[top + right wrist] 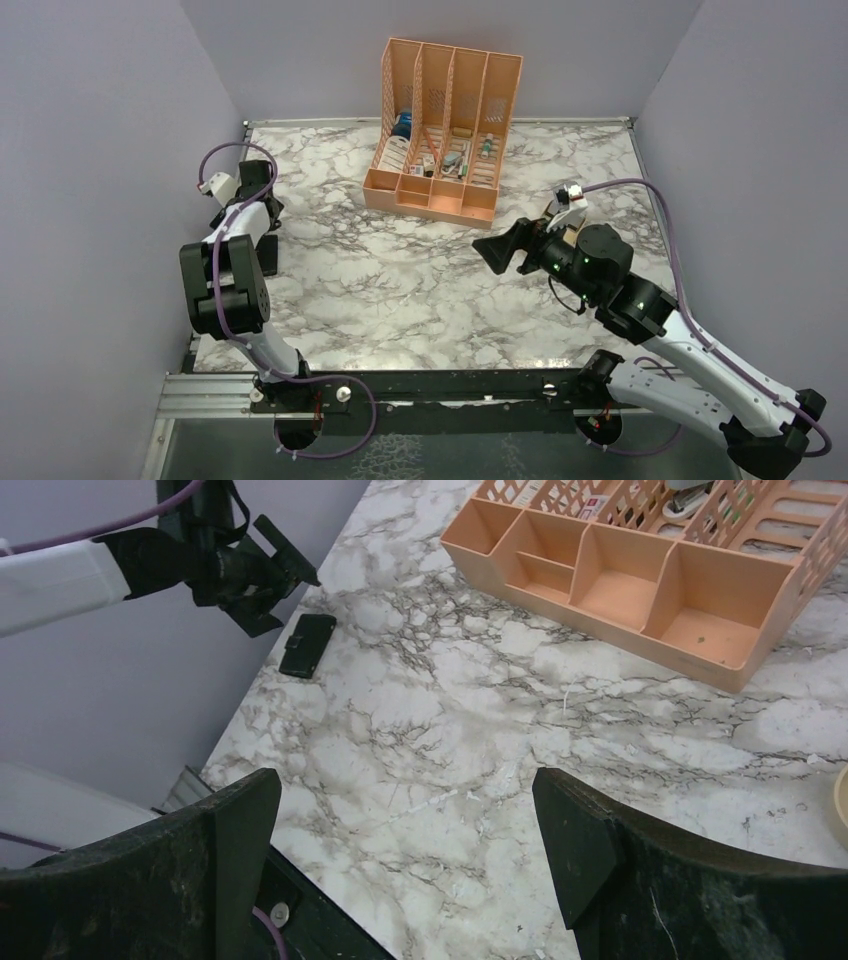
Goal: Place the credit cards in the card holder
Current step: Move the card holder to the center of the board.
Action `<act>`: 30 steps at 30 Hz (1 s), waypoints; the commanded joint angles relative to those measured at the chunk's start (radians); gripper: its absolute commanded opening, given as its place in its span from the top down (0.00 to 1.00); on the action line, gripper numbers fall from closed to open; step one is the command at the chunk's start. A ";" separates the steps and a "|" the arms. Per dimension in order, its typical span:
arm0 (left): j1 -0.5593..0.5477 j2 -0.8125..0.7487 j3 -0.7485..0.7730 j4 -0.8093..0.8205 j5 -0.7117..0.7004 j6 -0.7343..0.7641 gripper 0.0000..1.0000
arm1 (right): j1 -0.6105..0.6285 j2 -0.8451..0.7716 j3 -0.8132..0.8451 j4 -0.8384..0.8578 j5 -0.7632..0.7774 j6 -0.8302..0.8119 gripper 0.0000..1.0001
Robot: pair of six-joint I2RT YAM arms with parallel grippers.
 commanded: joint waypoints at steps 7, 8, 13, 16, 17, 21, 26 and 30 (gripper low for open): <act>0.004 0.124 0.046 0.001 0.070 -0.012 0.10 | 0.006 0.004 0.008 0.030 -0.062 0.002 0.00; 0.004 0.129 0.043 0.001 0.084 -0.017 0.10 | 0.006 0.004 0.005 0.029 -0.059 0.004 0.00; -0.007 0.125 -0.004 -0.009 0.168 -0.060 0.10 | 0.006 0.000 -0.005 0.033 -0.032 0.005 0.00; -0.024 0.096 -0.041 -0.016 0.186 -0.087 0.10 | 0.006 0.003 0.003 0.032 -0.029 -0.009 0.00; -0.034 0.082 -0.057 -0.016 0.195 -0.099 0.10 | 0.006 0.004 0.006 0.028 -0.027 -0.014 0.00; -0.081 0.025 -0.111 -0.016 0.234 -0.121 0.11 | 0.007 0.009 0.013 0.010 -0.001 -0.018 0.00; -0.187 -0.035 -0.181 -0.018 0.267 -0.174 0.11 | 0.006 -0.005 -0.012 -0.003 0.034 0.004 0.00; -0.309 -0.053 -0.231 -0.017 0.310 -0.261 0.12 | 0.007 -0.024 -0.030 0.000 0.040 -0.004 0.00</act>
